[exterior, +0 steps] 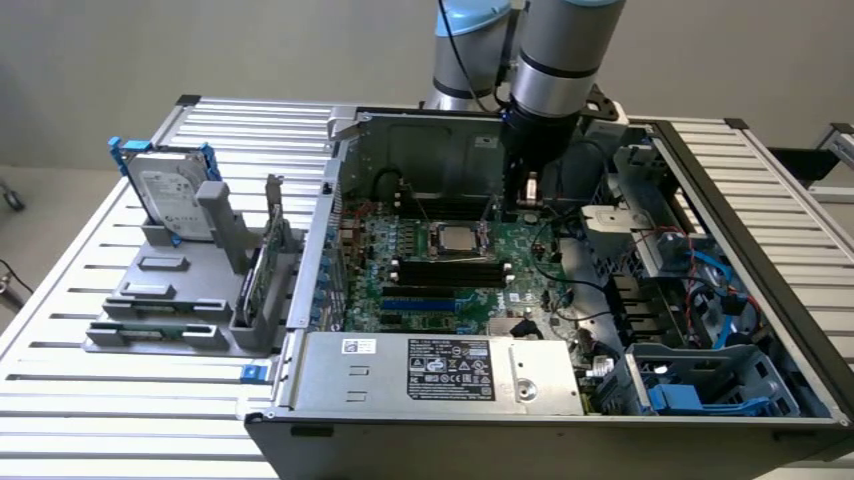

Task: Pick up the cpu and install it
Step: 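Close the cpu cover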

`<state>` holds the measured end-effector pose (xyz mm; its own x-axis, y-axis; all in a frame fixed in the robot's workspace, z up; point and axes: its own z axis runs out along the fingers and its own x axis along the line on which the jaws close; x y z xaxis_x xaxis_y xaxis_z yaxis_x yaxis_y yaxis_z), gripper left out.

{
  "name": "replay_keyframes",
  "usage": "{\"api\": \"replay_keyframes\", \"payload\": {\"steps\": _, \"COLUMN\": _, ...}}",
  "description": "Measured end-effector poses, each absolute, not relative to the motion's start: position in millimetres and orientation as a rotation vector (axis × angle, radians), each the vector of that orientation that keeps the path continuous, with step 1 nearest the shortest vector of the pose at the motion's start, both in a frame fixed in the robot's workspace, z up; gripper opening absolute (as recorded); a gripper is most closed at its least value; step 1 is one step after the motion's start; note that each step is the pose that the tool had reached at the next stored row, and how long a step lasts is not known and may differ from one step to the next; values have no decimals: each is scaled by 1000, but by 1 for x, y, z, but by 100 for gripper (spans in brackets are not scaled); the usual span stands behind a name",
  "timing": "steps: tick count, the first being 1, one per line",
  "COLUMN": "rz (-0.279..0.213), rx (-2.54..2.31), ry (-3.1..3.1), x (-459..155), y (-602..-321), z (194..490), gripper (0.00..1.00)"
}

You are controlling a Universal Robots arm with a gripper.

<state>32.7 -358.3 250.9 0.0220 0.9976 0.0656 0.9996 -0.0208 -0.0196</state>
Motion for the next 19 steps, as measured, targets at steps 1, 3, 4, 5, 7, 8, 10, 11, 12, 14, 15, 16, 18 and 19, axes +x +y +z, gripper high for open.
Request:
{"api": "replay_keyframes", "payload": {"steps": 1, "rz": -50, "rx": -2201, "ry": -2154, "x": 31, "y": -359, "z": 251, "gripper": 11}}
{"api": "replay_keyframes", "payload": {"steps": 3, "rz": -45, "rx": -2198, "ry": -2151, "x": 26, "y": -360, "z": 251, "gripper": 11}}
{"api": "replay_keyframes", "payload": {"steps": 4, "rz": -40, "rx": -2196, "ry": -2149, "x": 24, "y": -360, "z": 252, "gripper": 11}}
{"api": "replay_keyframes", "payload": {"steps": 5, "rz": -34, "rx": -2194, "ry": -2146, "x": 22, "y": -360, "z": 252, "gripper": 11}}
{"api": "replay_keyframes", "payload": {"steps": 7, "rz": -21, "rx": -2188, "ry": -2140, "x": 19, "y": -360, "z": 252, "gripper": 11}}
{"api": "replay_keyframes", "payload": {"steps": 8, "rz": -13, "rx": -2185, "ry": -2136, "x": 17, "y": -360, "z": 251, "gripper": 11}}
{"api": "replay_keyframes", "payload": {"steps": 10, "rz": 5, "rx": -2177, "ry": -2127, "x": 15, "y": -360, "z": 251, "gripper": 11}}
{"api": "replay_keyframes", "payload": {"steps": 11, "rz": 13, "rx": -2174, "ry": -2123, "x": 14, "y": -360, "z": 251, "gripper": 11}}
{"api": "replay_keyframes", "payload": {"steps": 12, "rz": 21, "rx": -2170, "ry": -2119, "x": 13, "y": -360, "z": 251, "gripper": 11}}
{"api": "replay_keyframes", "payload": {"steps": 14, "rz": 38, "rx": -2163, "ry": -2111, "x": 11, "y": -361, "z": 250, "gripper": 11}}
{"api": "replay_keyframes", "payload": {"steps": 15, "rz": 47, "rx": -2159, "ry": -2106, "x": 11, "y": -361, "z": 250, "gripper": 11}}
{"api": "replay_keyframes", "payload": {"steps": 16, "rz": 56, "rx": -2155, "ry": -2102, "x": 10, "y": -361, "z": 250, "gripper": 11}}
{"api": "replay_keyframes", "payload": {"steps": 18, "rz": 73, "rx": -2147, "ry": -2093, "x": 8, "y": -361, "z": 249, "gripper": 11}}
{"api": "replay_keyframes", "payload": {"steps": 19, "rz": 81, "rx": -2143, "ry": -2089, "x": 6, "y": -361, "z": 249, "gripper": 11}}
